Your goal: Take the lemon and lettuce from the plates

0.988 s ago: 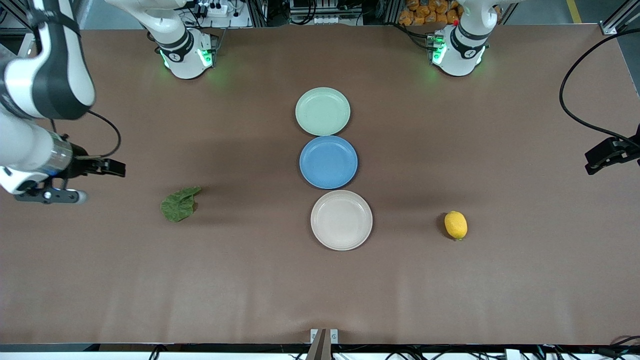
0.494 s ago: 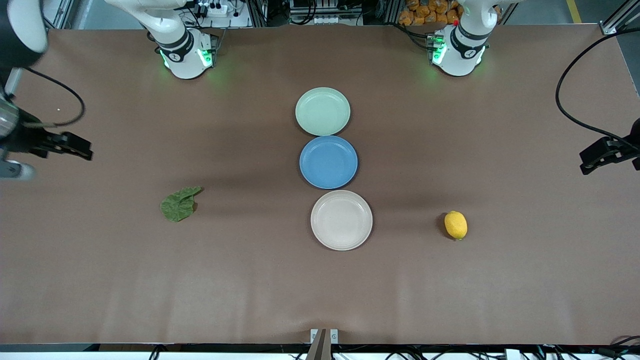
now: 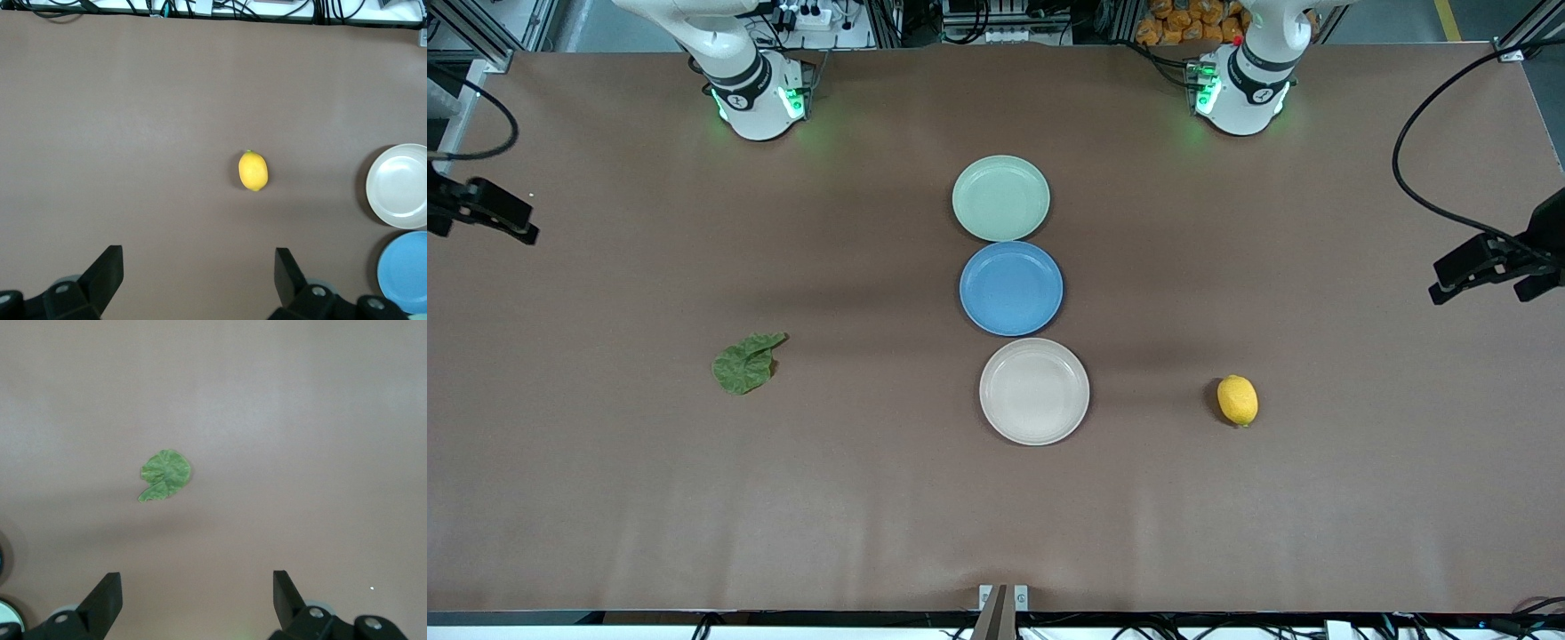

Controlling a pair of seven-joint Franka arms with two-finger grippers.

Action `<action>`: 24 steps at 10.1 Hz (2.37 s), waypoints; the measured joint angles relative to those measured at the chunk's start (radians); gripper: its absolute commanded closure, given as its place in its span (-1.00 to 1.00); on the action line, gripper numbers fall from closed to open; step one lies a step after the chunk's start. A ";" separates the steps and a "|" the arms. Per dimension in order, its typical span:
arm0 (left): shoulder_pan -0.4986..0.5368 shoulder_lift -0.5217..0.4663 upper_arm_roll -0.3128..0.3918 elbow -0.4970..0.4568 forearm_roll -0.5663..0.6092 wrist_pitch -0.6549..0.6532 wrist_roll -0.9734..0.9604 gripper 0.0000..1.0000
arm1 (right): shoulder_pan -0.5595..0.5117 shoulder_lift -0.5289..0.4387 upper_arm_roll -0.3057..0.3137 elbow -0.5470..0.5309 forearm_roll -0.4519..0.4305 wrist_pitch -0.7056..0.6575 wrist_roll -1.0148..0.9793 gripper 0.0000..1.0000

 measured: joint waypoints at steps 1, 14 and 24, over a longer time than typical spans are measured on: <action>0.000 -0.009 -0.003 0.000 -0.003 -0.021 0.000 -1.00 | 0.000 -0.001 -0.013 0.010 0.000 -0.005 -0.005 -1.00; -0.113 -0.035 0.096 -0.001 -0.061 -0.087 0.000 -1.00 | 0.007 0.002 -0.029 -0.048 0.001 0.069 -0.012 -1.00; -0.145 -0.048 0.117 -0.002 -0.061 -0.181 0.000 -1.00 | 0.010 -0.004 -0.028 -0.048 0.001 0.085 -0.012 -1.00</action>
